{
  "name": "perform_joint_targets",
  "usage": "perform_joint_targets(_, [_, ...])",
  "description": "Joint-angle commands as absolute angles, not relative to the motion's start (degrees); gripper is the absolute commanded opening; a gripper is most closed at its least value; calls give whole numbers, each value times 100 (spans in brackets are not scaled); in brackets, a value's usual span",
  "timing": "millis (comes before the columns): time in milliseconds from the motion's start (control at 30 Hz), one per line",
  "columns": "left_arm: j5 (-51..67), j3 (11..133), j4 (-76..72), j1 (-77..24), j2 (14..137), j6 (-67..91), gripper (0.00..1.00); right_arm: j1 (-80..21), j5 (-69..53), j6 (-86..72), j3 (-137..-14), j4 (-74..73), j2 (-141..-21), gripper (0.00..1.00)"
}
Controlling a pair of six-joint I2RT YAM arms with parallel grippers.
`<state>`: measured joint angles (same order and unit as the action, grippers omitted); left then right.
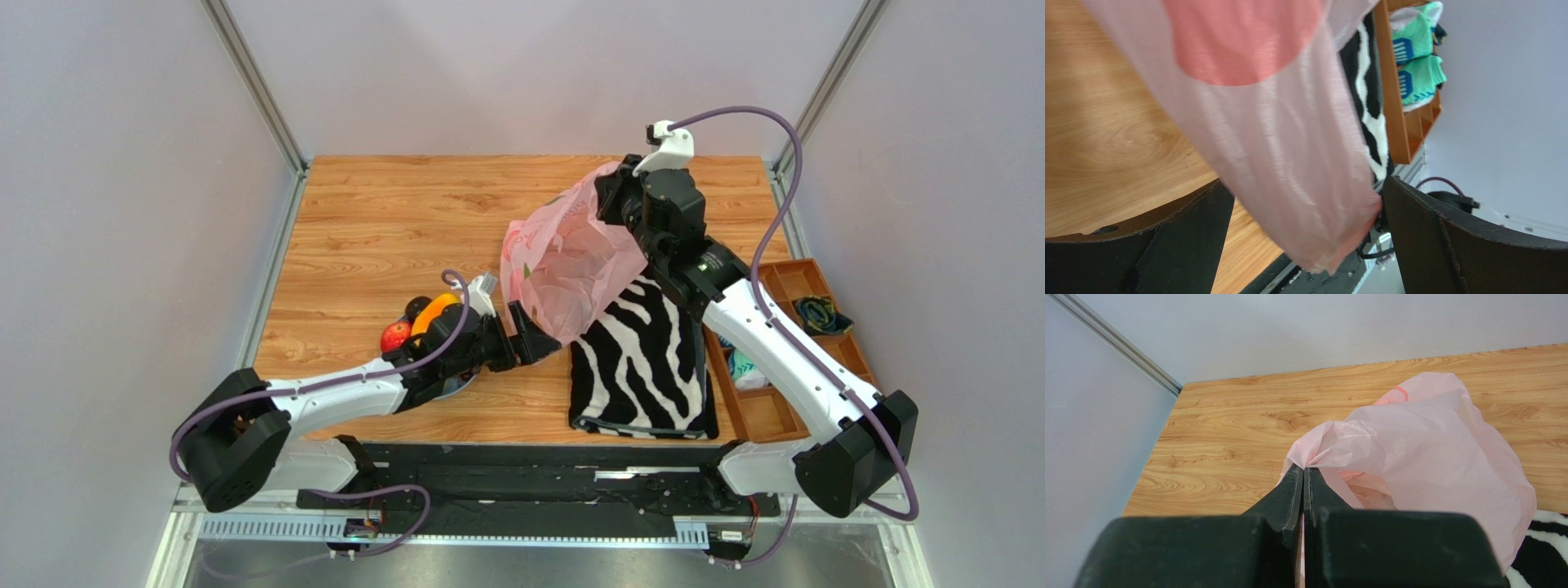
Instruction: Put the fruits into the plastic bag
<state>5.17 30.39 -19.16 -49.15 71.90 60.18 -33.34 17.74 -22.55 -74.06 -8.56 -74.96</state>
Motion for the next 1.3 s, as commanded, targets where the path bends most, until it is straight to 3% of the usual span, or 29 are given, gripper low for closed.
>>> perform_joint_targets(0, [-191, 2874, -2487, -4939, 7190, 6214, 96, -3366, 1916, -2303, -7330, -580, -7374, 0])
perform_joint_targets(100, [-413, 2900, -2706, -4939, 7119, 6074, 81, -3366, 1968, -2294, -7208, -580, -7295, 0])
perform_joint_targets(133, [-483, 2909, -2768, -4939, 7119, 6030, 69, -3366, 1995, -2277, -7181, -580, -7278, 0])
perform_joint_targets(200, [-536, 3005, -2821, -4939, 7110, 5898, 57, -3366, 2030, -2268, -7137, -589, -7216, 0])
perform_joint_targets(233, [-536, 3058, -2821, -4939, 7110, 5854, 43, -3366, 2048, -2250, -7093, -580, -7207, 0])
perform_joint_targets(300, [-501, 3234, -2813, -4939, 7128, 5670, 24, -3375, 2057, -2206, -7049, -615, -7155, 0])
perform_joint_targets(333, [-492, 3295, -2778, -4931, 7111, 5591, 7, -3375, 2074, -2180, -7031, -624, -7119, 0])
perform_joint_targets(367, [-501, 3461, -2708, -4931, 7032, 5364, 0, -3375, 2092, -2075, -7014, -650, -7084, 0])
perform_joint_targets(500, [-545, 3972, -1673, -4625, 6549, 4528, 0, -3375, 2048, -1680, -7005, -764, -6970, 0])
perform_joint_targets(733, [1282, 5376, 409, -2981, 6091, 3272, 0, -3375, 1662, -1538, -6970, -888, -7250, 0])
perform_joint_targets(967, [1082, 6872, 3423, -2120, 6336, 927, 0, -3515, 1222, -1705, -7277, -606, -8181, 0])
perform_joint_targets(1100, [854, 7049, 4025, -1644, 6609, 308, 0, -3612, 1195, -1837, -7637, -642, -8841, 2])
perform_joint_targets(1167, [947, 6681, 3659, -1486, 6592, 413, 0, -3656, 1169, -1881, -7778, -659, -9157, 7])
perform_joint_targets(1267, [1090, 6635, 3734, -1310, 6688, 457, 0, -3718, 1055, -1855, -7840, -703, -9316, 26])
